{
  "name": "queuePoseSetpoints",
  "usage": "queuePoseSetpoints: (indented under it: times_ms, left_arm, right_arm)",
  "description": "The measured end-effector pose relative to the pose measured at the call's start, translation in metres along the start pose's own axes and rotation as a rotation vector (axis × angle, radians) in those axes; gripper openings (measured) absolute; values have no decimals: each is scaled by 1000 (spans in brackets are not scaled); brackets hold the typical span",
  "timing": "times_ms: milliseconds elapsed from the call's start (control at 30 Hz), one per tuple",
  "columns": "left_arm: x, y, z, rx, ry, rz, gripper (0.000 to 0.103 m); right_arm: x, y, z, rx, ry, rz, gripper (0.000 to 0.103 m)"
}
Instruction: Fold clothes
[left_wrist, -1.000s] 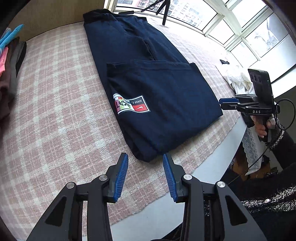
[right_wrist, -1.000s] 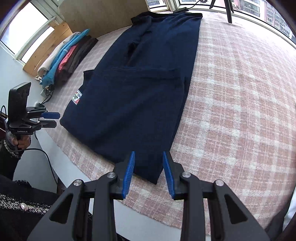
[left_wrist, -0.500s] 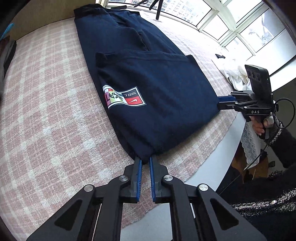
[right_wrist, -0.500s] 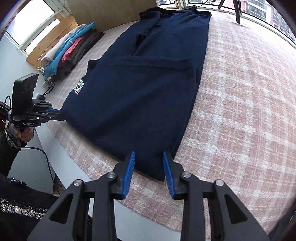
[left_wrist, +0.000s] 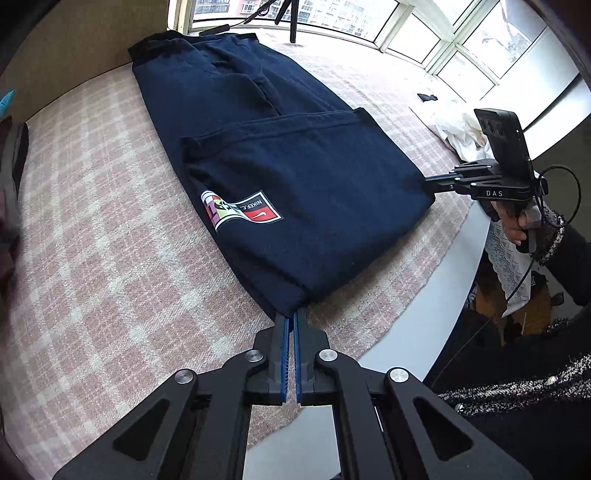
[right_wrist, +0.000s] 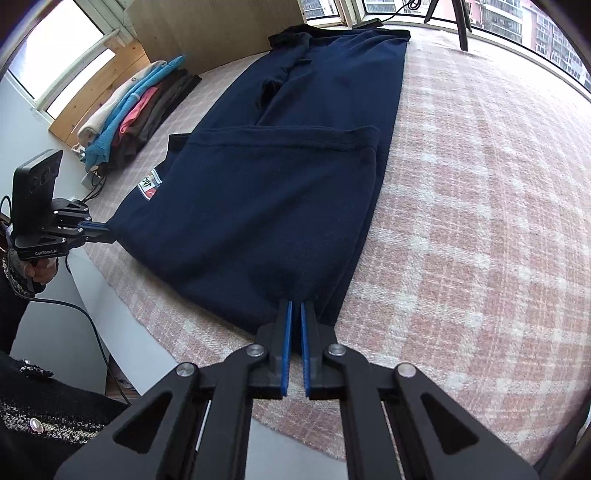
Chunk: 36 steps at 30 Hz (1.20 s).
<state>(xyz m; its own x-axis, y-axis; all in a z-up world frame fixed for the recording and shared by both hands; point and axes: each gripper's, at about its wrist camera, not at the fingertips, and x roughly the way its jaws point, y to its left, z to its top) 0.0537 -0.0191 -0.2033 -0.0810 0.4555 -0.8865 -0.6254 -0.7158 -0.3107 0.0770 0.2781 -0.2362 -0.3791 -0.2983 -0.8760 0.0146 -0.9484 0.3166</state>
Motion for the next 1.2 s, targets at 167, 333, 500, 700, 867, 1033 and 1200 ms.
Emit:
queuePoseSetpoints:
  times_ms: [167,333,500,700,867,1033,1200]
  left_arm:
    - [22,15,-7,-74,55,0,2]
    - [3,19,-2,-64,24,21,2]
    - [15,20,2,-54,39,28,9]
    - [18,28,-2,-90,10,-8,6]
    - [9,34,-10,-121,-18,-38,5]
    - [6,42,-14,-147,-48,-57,24]
    - [10,46,-12,-143,-54,-88,24]
  right_arm:
    - [6,0,-5,-3,21,-50,3]
    - [-10,5,0,-24,26,-144,4]
    - [-25,53,42,-155,-78,-83,23]
    - [35,119,114,-467,-48,-32,40]
    - [91,143,154,-624,51,-3,40]
    - [118,152,153,-689,132,16,39]
    - [120,149,156,-687,150,24,38]
